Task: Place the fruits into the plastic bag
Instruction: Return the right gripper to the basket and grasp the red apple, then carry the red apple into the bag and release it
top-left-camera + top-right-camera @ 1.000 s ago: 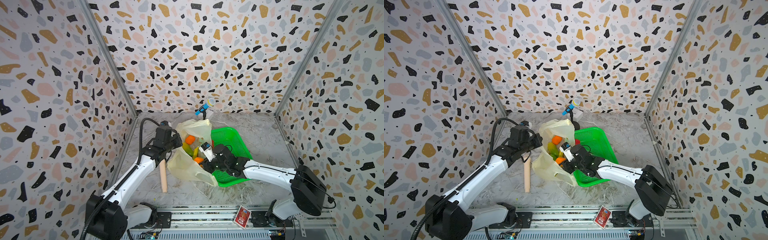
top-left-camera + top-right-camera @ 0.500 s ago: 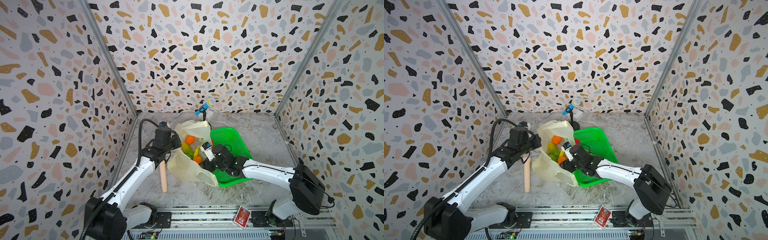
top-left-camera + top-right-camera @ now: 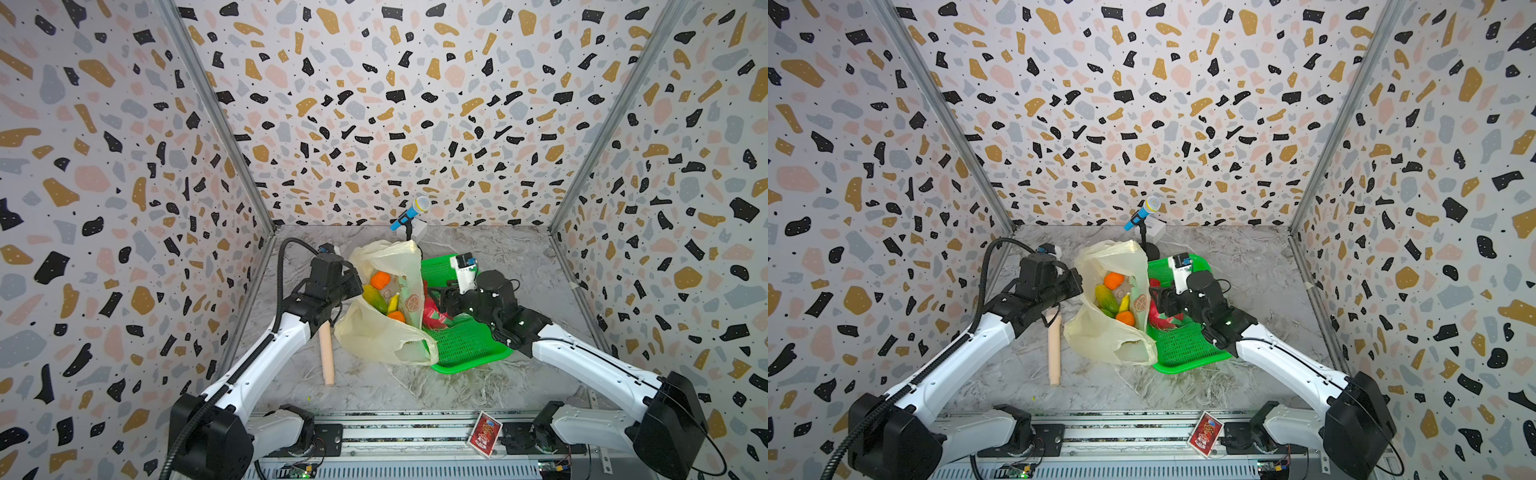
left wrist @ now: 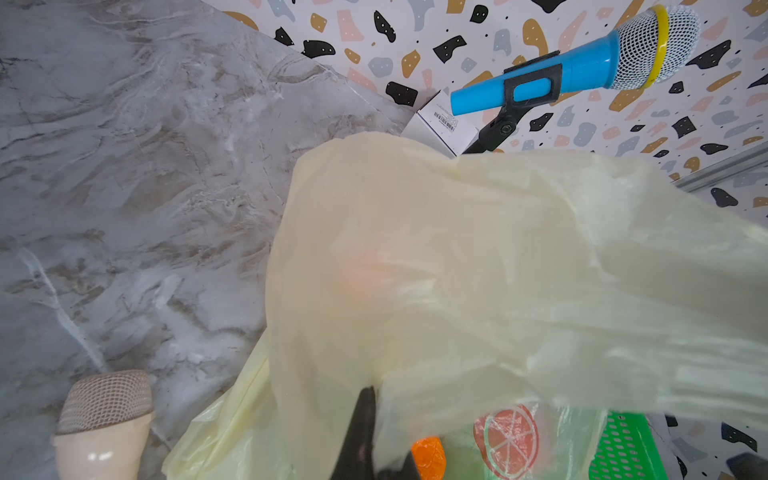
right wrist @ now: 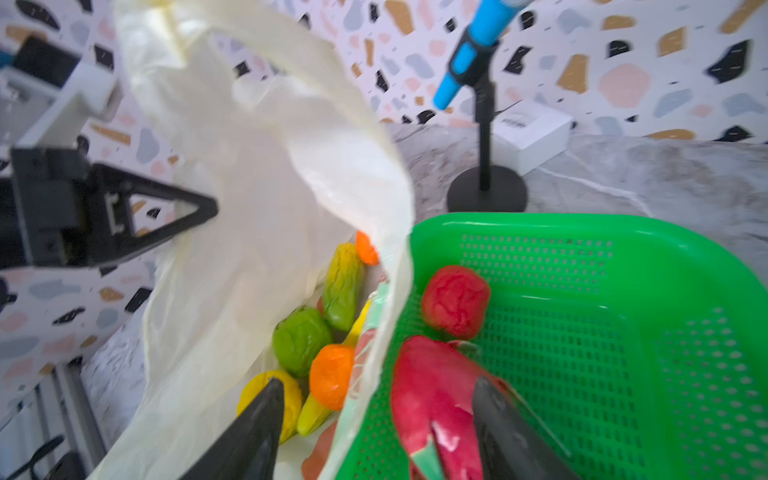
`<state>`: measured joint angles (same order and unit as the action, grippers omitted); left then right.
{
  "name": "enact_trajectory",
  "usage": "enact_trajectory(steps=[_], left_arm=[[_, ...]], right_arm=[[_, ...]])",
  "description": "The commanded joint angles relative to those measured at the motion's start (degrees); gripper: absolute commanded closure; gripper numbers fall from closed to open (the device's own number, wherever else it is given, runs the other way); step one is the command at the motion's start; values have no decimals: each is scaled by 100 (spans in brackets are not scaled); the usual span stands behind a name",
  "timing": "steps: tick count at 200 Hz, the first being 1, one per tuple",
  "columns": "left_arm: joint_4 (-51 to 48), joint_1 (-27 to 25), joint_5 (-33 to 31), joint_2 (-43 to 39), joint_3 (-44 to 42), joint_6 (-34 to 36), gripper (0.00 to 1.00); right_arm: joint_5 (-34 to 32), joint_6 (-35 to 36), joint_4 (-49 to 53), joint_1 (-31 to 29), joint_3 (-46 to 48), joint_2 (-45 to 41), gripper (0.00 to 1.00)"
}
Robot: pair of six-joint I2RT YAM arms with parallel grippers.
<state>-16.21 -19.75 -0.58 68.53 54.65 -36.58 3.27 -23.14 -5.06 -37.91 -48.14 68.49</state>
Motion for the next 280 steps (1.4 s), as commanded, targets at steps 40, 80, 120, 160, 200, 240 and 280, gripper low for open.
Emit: enact_trajectory(steps=[40,80,120,160,200,240,280], left_arm=[[109,-34,-109,-6,-78,120,100],[129,-36,-65,22,-86,89,100],[74,-29,-122,10,-67,165,100],[39,-36,-188,18,-72,239,100],[57,-32,-166,89,-91,239,100],[39,-36,-179,90,-74,256,100],[69,-37,-144,107,-79,239,100]], right_arm=[[740,-562,122,903,-140,775,28],[1307,-224,1001,941,-1561,2447,27],[1744,-258,1173,901,-2589,3706,26],[1843,-178,1648,783,-3434,4617,25],[1417,-217,1902,674,-3632,5058,28],[768,-554,1253,816,-2861,4554,47],[868,-658,690,1113,-2050,3702,55]])
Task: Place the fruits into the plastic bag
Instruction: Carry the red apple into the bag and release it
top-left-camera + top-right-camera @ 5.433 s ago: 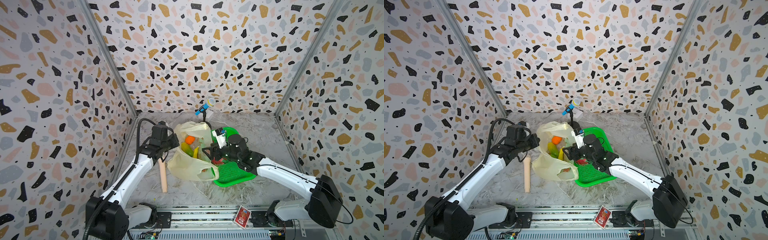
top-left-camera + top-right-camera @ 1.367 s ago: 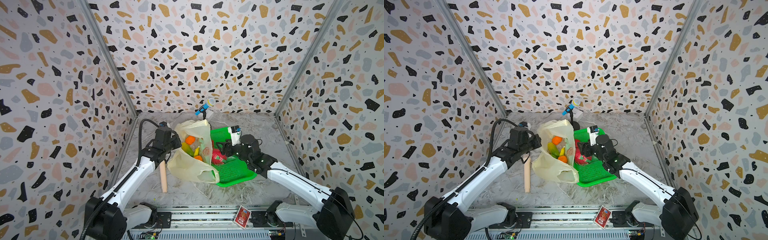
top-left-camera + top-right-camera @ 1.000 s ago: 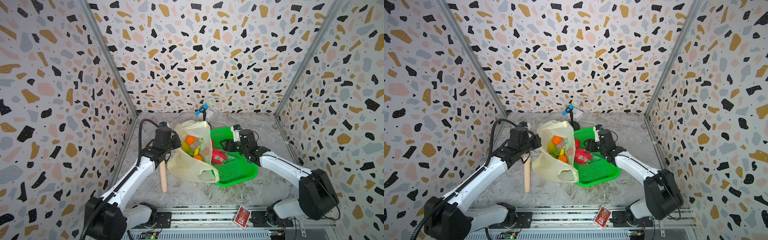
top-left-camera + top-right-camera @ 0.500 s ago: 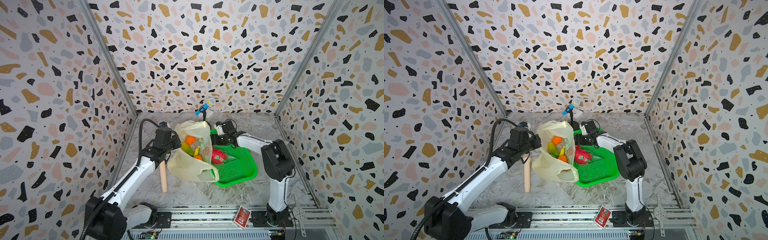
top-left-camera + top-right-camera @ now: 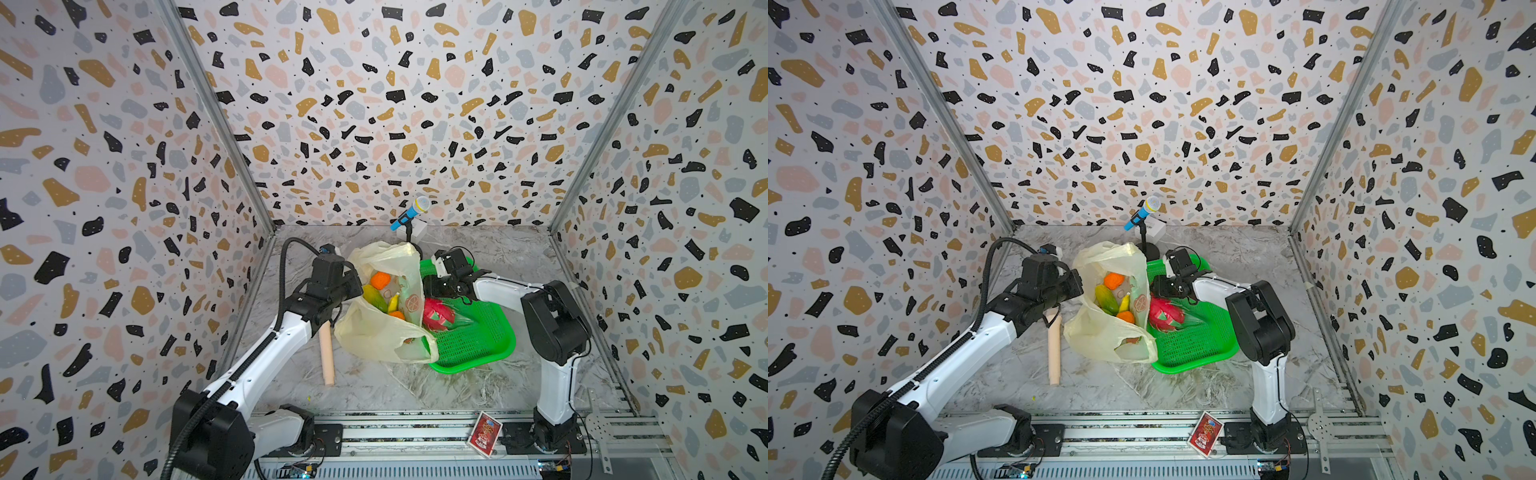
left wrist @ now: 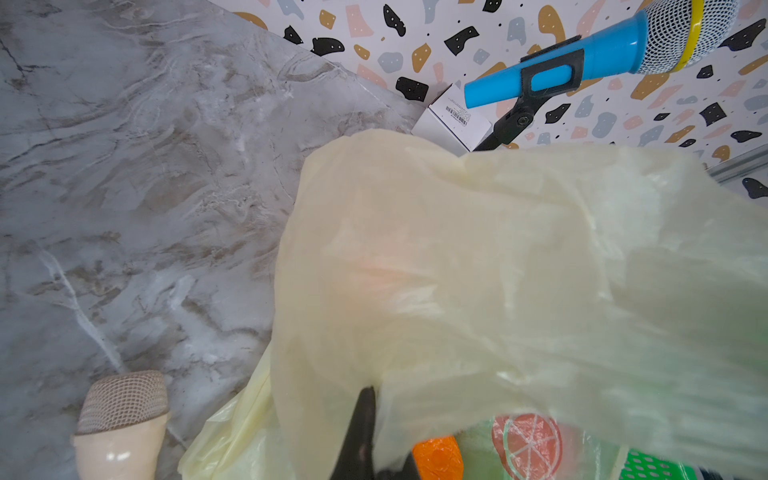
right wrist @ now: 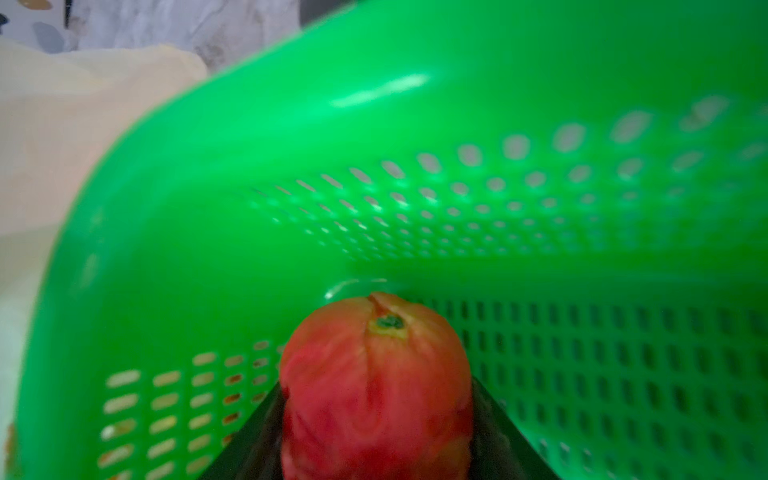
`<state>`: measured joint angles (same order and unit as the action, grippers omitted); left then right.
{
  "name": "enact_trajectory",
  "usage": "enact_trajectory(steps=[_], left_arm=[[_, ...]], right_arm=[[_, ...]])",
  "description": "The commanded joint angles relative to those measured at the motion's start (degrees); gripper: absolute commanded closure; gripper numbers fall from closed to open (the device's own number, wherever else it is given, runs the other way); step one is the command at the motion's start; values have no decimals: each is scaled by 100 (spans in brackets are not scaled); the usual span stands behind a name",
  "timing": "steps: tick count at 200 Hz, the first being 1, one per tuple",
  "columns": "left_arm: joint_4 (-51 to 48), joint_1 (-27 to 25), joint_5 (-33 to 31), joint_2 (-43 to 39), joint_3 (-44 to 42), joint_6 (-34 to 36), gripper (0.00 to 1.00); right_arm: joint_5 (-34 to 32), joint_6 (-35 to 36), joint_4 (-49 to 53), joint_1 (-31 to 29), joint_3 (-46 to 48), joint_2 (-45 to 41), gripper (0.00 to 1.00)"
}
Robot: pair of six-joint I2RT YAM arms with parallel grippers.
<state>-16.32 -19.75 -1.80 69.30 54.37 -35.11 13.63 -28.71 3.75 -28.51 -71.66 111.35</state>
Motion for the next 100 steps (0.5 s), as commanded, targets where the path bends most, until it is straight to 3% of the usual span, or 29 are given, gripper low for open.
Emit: enact_trajectory(steps=[1,54,100], left_arm=[[78,-33,-17,31,-50,93,100],[63,-35,2,-13,-49,101,100],[126,-33,66,-32,-89,75,100]], right_arm=[[-168,-100,-204,181,319,-612,55],[122,209,-256,382,1150,-1996,56],[1084,444,-558,141,1972,-3422,56]])
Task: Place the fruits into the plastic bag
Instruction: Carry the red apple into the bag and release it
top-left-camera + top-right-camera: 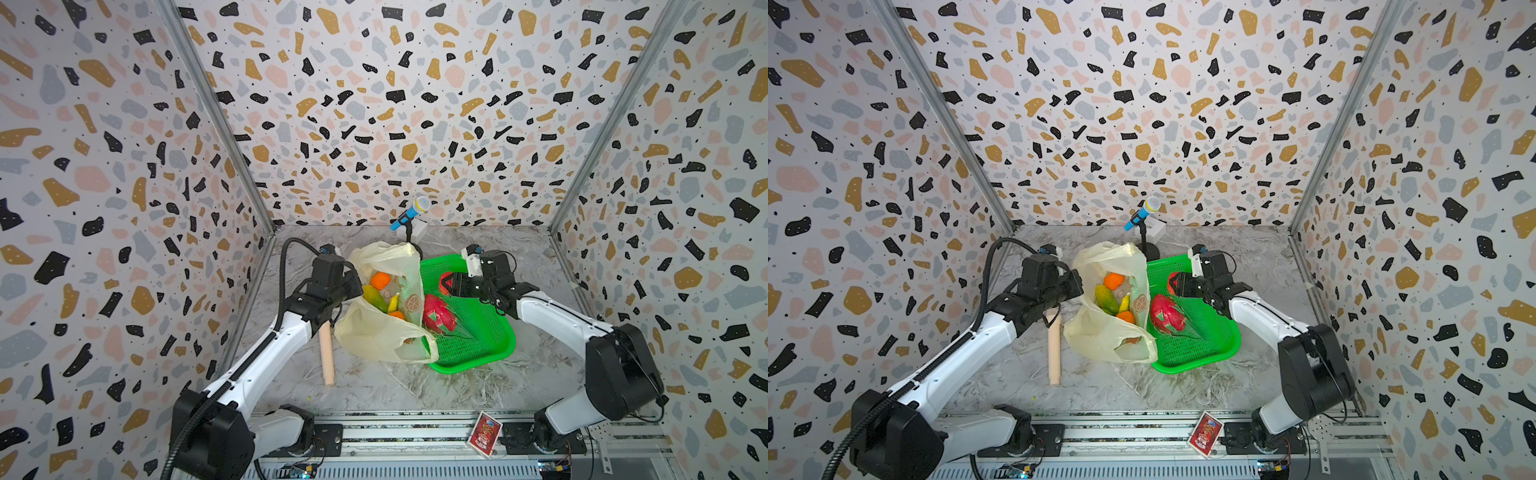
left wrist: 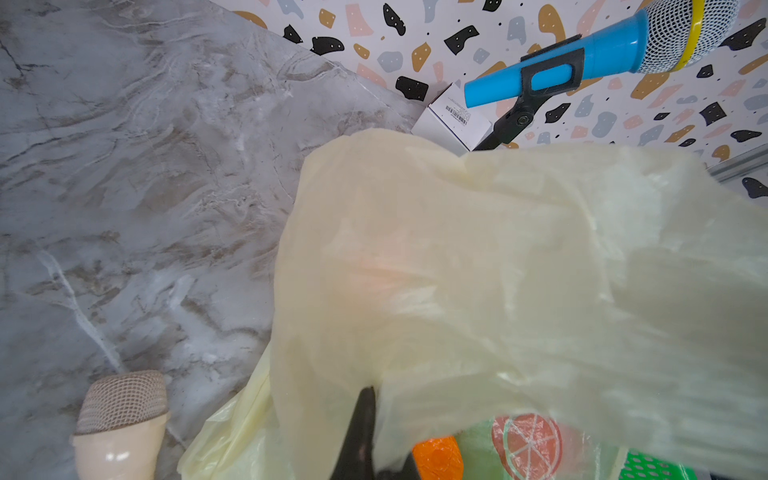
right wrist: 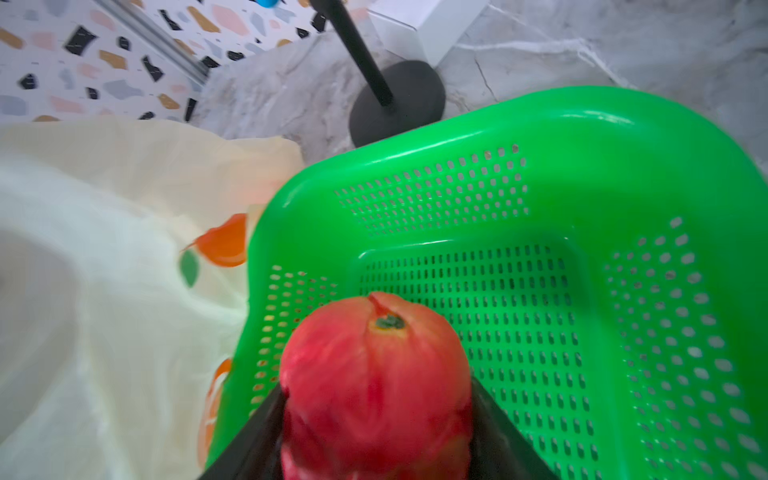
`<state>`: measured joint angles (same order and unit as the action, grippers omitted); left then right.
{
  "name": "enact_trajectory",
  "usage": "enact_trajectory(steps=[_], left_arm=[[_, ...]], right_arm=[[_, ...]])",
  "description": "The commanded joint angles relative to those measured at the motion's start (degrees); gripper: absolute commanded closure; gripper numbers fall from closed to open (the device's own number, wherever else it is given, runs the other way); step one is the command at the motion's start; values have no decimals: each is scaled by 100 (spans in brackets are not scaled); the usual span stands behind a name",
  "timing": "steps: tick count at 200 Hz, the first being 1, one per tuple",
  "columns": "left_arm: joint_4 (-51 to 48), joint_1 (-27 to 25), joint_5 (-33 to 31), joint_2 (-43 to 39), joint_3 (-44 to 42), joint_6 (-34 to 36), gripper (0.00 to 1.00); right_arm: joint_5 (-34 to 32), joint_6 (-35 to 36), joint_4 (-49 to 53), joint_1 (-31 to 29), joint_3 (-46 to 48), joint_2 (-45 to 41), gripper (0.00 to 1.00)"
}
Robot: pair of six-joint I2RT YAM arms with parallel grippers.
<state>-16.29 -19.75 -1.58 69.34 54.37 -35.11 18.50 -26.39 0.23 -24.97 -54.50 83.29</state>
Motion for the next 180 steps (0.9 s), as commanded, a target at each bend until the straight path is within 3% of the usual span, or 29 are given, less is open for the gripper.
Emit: enact_trajectory(steps=[1,31,63,107,180], left_arm=[[125,-35,49,-40,-87,75,100],[179,-34,149,-26,-85,79,100],[171,-34,116,-110,-92,140,100],[145,-34,61,-297,-120,250,100],[3,-34,240,-461,50,250,100]], right_arm=[[608,222,-207,-229,260,-640,55],[725,515,-201,-919,356,-1101,55],[682,647,-163,-1585,220,-1015,54],[306,1060,180,-2332,-419,-150,53],[424,1443,500,-2908,-1816,1789,47]])
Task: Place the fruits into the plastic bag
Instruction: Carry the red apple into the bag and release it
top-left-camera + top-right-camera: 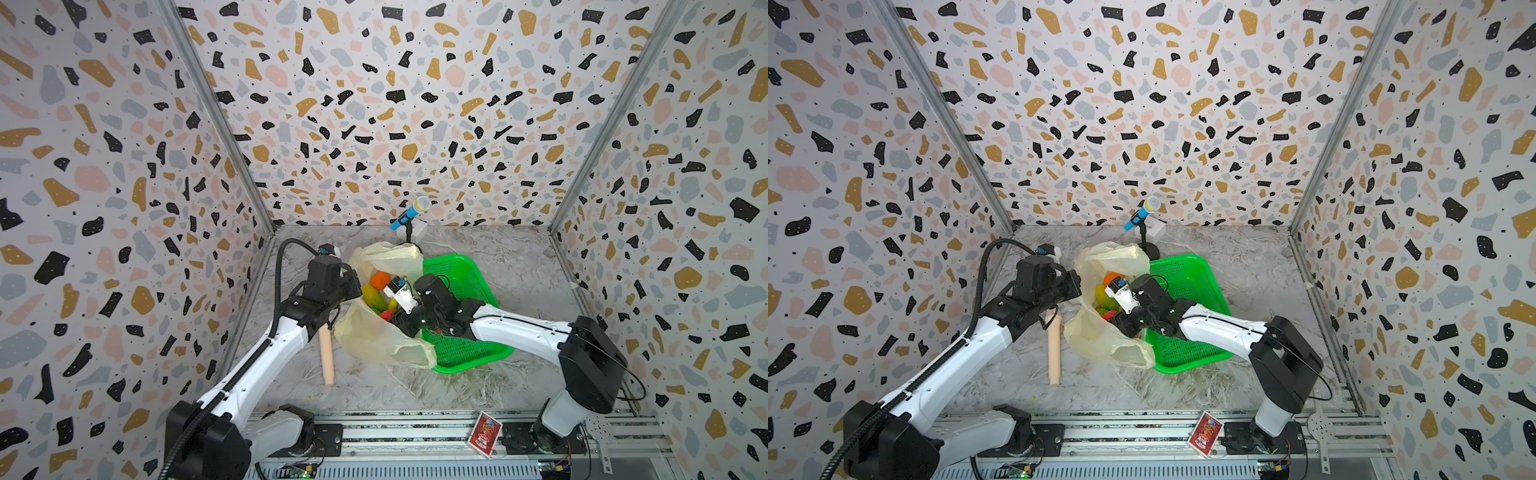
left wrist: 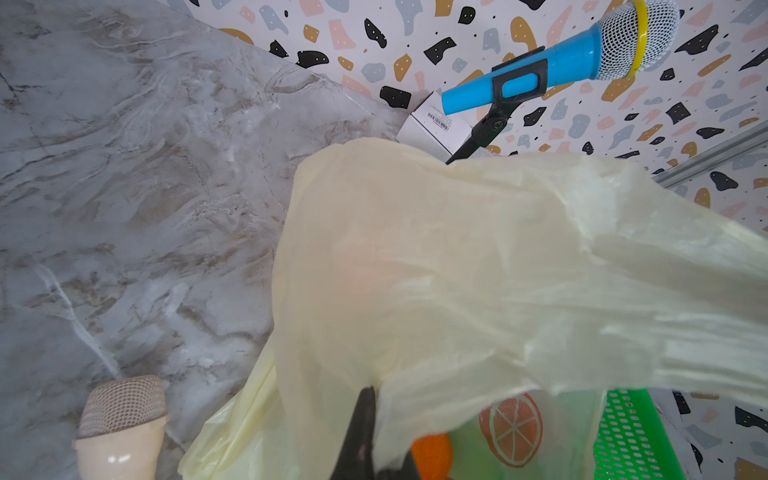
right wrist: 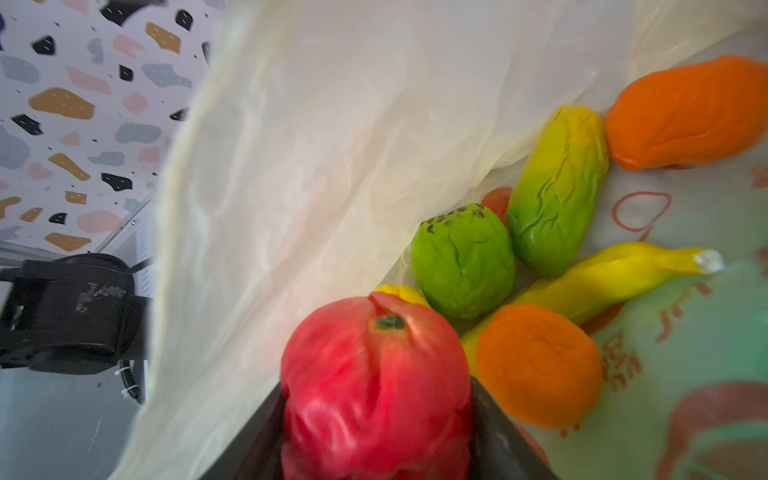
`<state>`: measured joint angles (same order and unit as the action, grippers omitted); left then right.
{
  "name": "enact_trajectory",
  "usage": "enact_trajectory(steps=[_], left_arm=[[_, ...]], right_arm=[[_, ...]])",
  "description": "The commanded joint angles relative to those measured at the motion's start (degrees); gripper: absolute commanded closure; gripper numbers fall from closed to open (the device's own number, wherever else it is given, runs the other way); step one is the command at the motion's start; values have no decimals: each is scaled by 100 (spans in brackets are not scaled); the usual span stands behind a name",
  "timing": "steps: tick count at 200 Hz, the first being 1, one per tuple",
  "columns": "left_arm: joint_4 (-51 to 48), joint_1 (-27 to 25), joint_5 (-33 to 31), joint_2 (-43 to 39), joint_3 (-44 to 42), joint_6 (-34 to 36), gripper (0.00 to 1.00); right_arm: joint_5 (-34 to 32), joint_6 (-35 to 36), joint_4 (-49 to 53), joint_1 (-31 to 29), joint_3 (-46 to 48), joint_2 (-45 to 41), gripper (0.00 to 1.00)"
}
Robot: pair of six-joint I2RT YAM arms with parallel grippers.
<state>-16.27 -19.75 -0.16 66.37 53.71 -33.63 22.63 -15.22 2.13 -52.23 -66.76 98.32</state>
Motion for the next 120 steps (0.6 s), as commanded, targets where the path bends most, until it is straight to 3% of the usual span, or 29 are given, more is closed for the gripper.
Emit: enact_trajectory(steps=[1,39,52,82,120], left_arm=[[-12,-31,92,-166,123,106,100],[-157,-32,-79,-177,212,199,100],[-157,-34,-111,-177,168,199,100],[-165,-30,-249,-177,92,207,100],[-216,-34,-430,-133,122,227,100]], right_arm=[[16,336,312,-191,-609,306,47],[1009,450,302,-345,-1097,794,30],[1178,461,309,-358,-1112,827,0],[832,587,451,-345,-953,601,1],[-422,660,366,-313,-487,-211,1]])
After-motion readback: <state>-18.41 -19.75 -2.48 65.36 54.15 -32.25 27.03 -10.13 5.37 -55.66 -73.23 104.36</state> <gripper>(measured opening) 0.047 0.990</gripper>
